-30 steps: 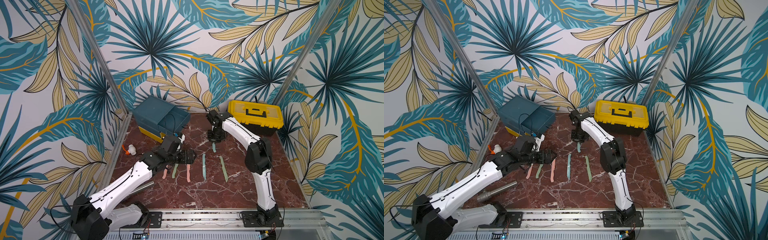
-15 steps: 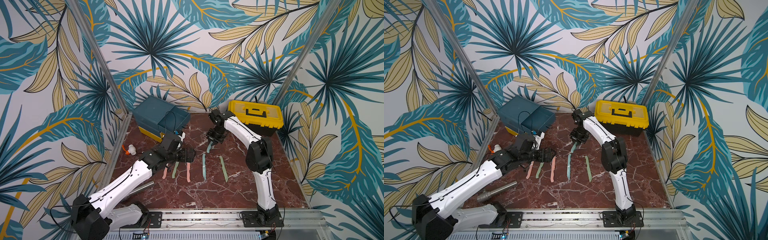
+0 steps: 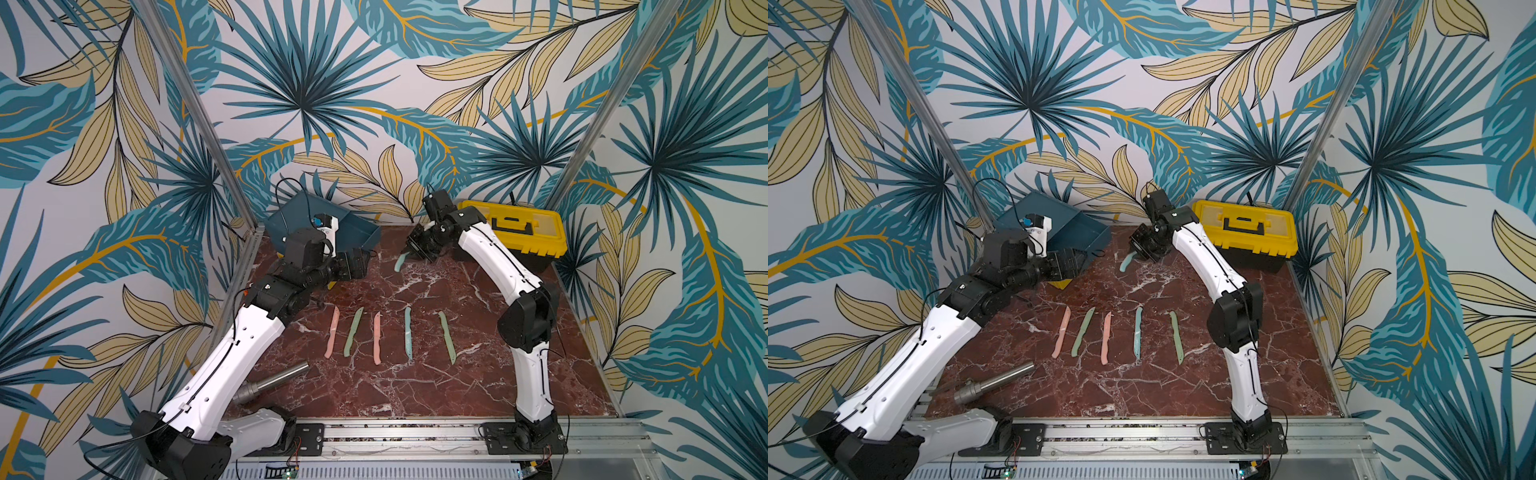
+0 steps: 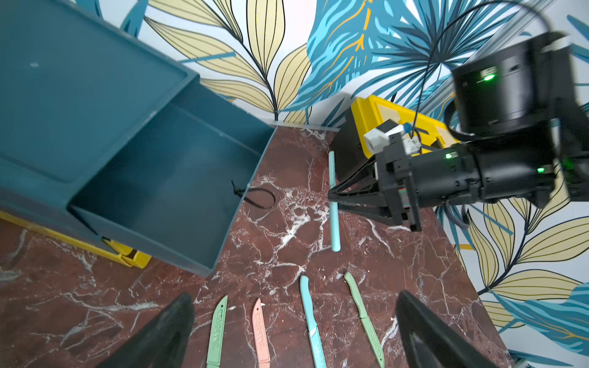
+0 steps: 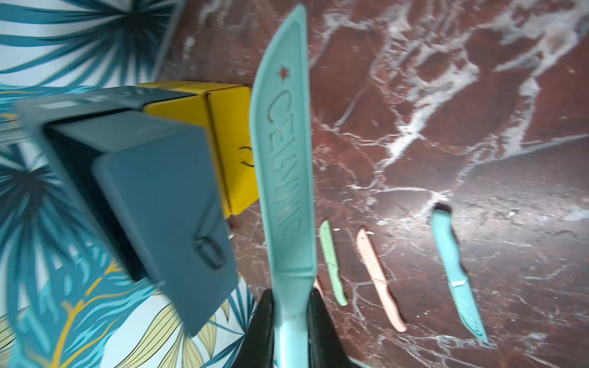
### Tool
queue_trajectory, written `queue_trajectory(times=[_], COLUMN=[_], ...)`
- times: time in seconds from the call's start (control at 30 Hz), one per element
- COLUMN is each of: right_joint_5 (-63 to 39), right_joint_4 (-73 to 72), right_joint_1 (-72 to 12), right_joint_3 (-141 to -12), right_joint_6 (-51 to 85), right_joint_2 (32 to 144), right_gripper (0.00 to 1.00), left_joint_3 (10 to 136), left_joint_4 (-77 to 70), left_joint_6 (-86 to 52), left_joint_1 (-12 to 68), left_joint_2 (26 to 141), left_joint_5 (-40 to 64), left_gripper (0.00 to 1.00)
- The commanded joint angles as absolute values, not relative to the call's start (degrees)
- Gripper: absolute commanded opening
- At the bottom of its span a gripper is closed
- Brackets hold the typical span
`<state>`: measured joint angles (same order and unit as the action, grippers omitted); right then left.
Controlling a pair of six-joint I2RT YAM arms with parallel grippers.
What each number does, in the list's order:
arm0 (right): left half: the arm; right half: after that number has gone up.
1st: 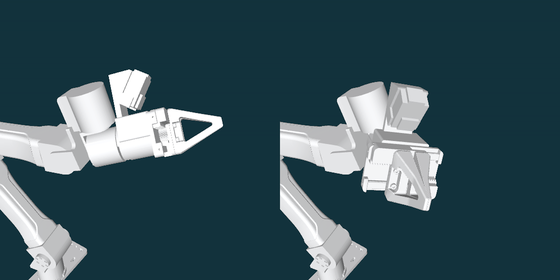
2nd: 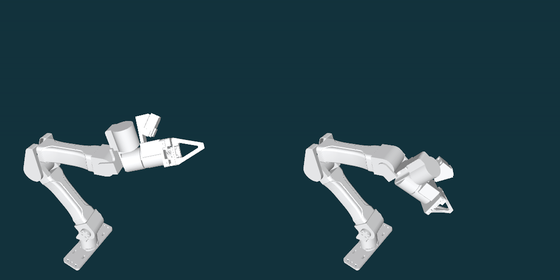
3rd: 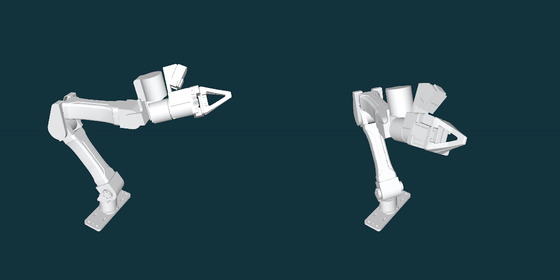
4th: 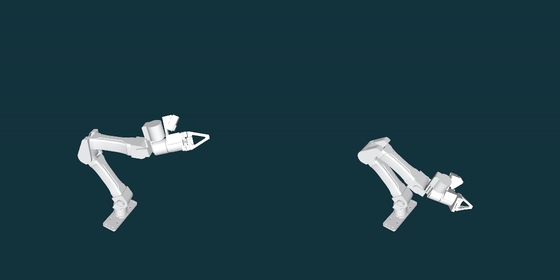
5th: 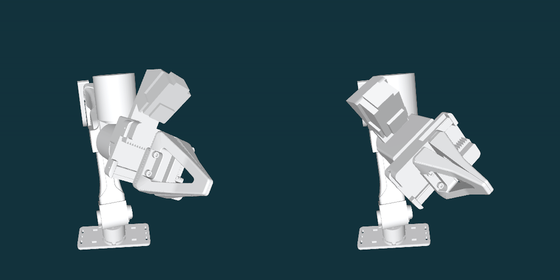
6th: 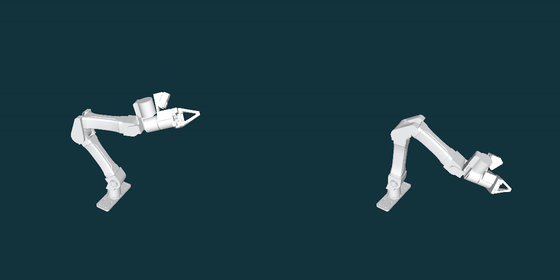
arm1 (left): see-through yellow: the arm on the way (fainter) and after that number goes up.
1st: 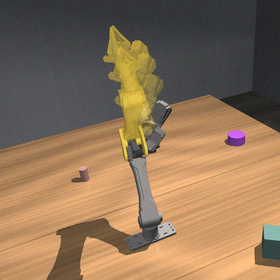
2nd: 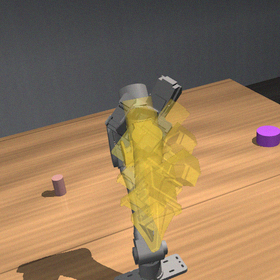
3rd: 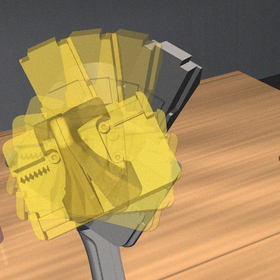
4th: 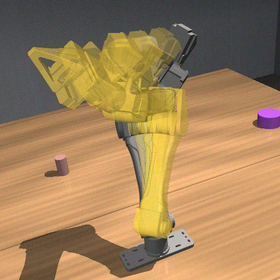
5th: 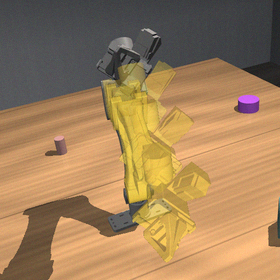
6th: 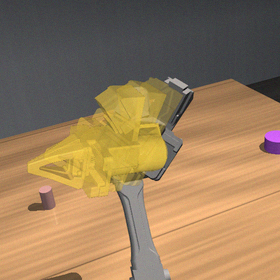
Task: Place the fruit knives into the drawer by color
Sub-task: Pick up the fruit knife from the center of the board, then place the fruit knife in the drawer.
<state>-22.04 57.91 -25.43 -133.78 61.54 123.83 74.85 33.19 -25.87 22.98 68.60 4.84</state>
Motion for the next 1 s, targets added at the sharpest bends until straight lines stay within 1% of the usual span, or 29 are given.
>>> queue_trajectory(times=[0.0,0.07,0.23,0.43,0.67,0.73,0.8,0.9,0.97], right_joint_5=[-24.5,-26.0,-29.8,-31.3,-31.2,-31.1,-31.1,-30.7,-31.0], right_joint_4=[56.9,54.1,42.1,31.5,25.0,24.8,24.7,24.1,22.8], right_joint_1=[-26.9,-27.5,-29.7,-32.1,-32.4,-32.5,-32.5,-32.5,-32.5], right_joint_3=[-141.0,-143.5,-144.1,-145.2,-145.6,-146.7,-146.9,-146.8,-146.9], right_joint_6=[62.8,64.4,68.2,70.0,73.2,73.9,73.9,73.7,74.3], right_joint_2=[126.3,127.4,129.6,134.1,138.5,139.7,140.2,140.1,140.3], right_gripper=[0.00,0.00,0.00,0.00,0.00,0.13,0.32,0.42,0.42], left_joint_3=[75.9,75.9,75.5,75.1,75.4,75.3,75.2,74.7,74.3], left_joint_4=[34.1,34.2,33.9,34.9,36.2,36.7,37.2,37.8,38.2], left_joint_6=[-24.3,-24.1,-24.0,-24.3,-24.8,-24.6,-24.4,-24.3,-24.2], left_joint_1=[21.4,20.9,19.7,19.3,18.5,18.2,17.9,17.6,17.4], left_joint_2=[69.9,70.2,70.4,70.0,68.8,68.4,68.1,67.4,66.8], left_joint_5=[5.3,5.1,5.4,4.3,4.6,4.5,4.6,4.7,4.5], left_gripper=[1.00,1.00,1.00,1.00,1.00,1.00,1.00,1.00,1.00])
